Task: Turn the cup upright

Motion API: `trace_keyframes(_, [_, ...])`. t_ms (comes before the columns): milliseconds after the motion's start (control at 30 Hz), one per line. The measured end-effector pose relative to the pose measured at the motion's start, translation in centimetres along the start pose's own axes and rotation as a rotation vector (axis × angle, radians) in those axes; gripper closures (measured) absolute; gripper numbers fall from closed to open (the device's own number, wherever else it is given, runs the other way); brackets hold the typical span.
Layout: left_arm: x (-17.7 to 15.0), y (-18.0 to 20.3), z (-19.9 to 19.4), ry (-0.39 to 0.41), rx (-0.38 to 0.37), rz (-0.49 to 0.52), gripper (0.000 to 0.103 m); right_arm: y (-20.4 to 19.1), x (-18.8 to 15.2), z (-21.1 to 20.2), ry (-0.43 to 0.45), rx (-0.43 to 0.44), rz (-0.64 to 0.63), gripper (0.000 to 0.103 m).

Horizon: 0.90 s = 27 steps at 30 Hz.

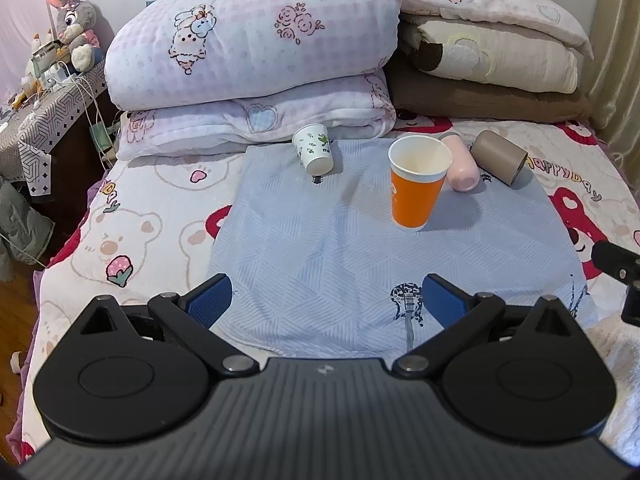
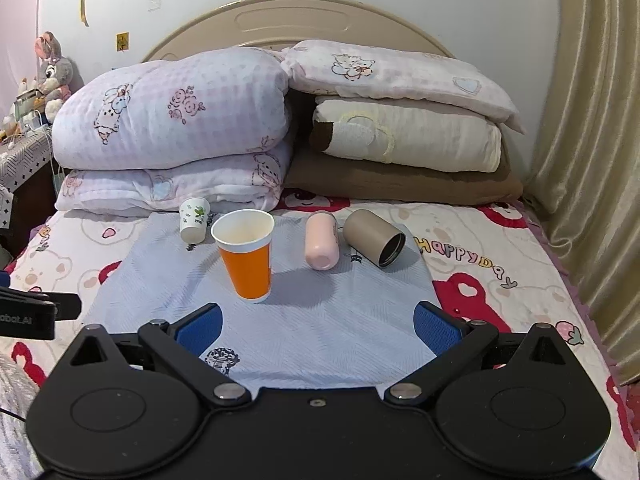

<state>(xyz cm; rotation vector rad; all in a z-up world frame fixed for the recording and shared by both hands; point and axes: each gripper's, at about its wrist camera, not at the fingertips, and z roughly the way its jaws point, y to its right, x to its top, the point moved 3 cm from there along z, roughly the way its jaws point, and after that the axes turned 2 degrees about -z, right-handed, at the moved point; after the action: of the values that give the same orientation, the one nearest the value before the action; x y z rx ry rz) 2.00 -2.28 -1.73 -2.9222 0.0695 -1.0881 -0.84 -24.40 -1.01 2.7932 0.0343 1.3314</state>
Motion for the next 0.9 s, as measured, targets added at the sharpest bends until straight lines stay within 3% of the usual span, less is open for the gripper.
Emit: trace_keyframes(900, [-0.2, -1.1, 0.4, -0.005, 0.0, -0.011, 0.0, 1.1, -0.2, 0.4, -0.016, -0.035, 0.052, 0.0])
